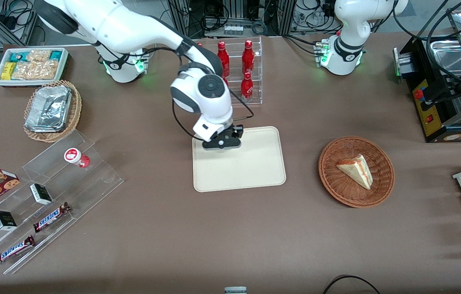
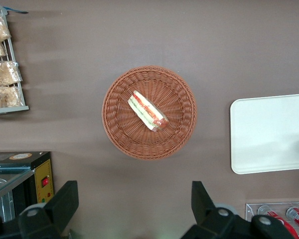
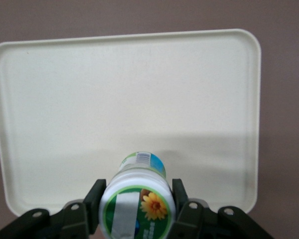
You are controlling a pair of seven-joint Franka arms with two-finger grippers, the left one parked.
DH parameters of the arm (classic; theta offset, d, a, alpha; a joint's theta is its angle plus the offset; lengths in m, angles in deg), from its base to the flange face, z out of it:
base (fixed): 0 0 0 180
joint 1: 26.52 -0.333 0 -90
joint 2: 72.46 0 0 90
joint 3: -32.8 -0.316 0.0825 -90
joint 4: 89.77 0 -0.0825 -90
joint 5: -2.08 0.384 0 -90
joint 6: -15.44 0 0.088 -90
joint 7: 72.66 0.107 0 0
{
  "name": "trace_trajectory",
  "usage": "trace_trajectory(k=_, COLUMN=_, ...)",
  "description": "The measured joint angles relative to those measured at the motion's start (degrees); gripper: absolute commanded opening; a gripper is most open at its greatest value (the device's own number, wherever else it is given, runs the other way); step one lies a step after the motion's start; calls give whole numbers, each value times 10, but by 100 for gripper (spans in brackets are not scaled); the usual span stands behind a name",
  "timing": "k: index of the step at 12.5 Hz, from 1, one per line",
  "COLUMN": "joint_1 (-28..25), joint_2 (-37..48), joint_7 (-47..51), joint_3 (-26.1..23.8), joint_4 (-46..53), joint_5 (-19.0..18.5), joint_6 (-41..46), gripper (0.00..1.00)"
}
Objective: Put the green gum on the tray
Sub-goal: 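Lift the gum tub and carry it over the cream tray, then lower the gum tub onto the tray and open the right gripper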
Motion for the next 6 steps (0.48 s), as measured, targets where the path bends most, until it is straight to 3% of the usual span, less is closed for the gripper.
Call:
trace_trajectory(k=2, joint_1=-18, joint_2=-32, joint_7=35, joint_3=6, joint_4=5, joint_5=-33, joint_6=-29, gripper=0)
trace_trajectory(k=6, joint_1=-47, joint_2=-59, joint_7=40, joint_3=34, joint_4=10, joint_5=-36, joint_6=-66, gripper=0)
